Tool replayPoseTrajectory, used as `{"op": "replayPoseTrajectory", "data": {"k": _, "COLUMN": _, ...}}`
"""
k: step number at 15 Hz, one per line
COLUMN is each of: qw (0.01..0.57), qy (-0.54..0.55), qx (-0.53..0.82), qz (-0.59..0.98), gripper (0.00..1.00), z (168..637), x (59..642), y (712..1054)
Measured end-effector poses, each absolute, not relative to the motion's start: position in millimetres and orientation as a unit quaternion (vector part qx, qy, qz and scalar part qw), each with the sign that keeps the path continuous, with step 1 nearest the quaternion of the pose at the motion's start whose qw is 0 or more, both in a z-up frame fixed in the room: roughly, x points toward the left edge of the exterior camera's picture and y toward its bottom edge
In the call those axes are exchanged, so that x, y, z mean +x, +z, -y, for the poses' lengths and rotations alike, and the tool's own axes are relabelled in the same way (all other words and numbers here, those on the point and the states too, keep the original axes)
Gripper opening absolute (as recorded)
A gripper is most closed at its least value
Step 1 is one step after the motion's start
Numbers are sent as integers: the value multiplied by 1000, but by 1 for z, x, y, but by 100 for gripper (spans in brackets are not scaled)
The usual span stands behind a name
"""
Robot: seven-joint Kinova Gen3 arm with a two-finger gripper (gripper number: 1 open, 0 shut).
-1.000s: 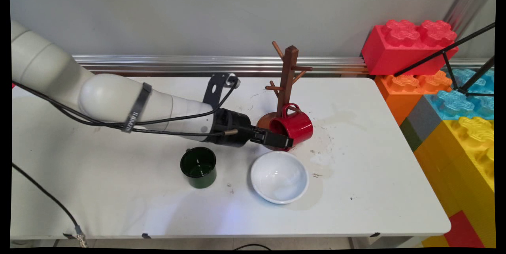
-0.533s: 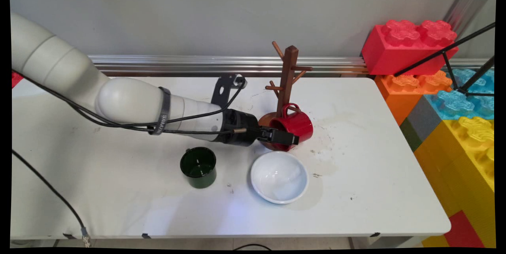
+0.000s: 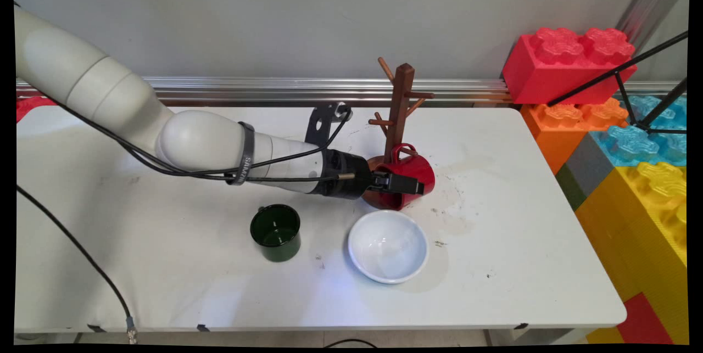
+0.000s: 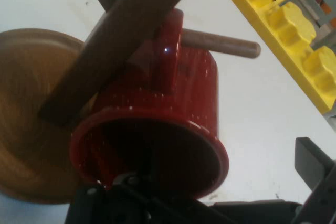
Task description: Pick up the red mug from the rack, then place the picked object on the table
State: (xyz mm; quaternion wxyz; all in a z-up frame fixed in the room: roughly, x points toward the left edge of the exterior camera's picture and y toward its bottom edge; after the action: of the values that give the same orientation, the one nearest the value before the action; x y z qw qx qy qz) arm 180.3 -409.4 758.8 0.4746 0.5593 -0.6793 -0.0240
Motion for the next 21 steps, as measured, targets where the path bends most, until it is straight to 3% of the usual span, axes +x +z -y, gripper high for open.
{"op": "replayPoseTrajectory", "data": {"k": 9, "qw": 483, "qy": -34, "qx": 569, "qz": 665, "gripper": 100, "z": 421, "x": 174, "y": 752}}
{"op": "replayPoseTrajectory", "data": {"k": 10, "qw": 483, "qy": -34, "qx": 570, "qz": 663, "gripper": 0, "z": 421, "x": 174, "y": 751}}
{"op": "replayPoseTrajectory", "data": {"k": 21, "qw": 479, "qy": -36, "qx": 585, "qz": 653, "gripper": 0, "z": 422, "x": 179, "y": 752}}
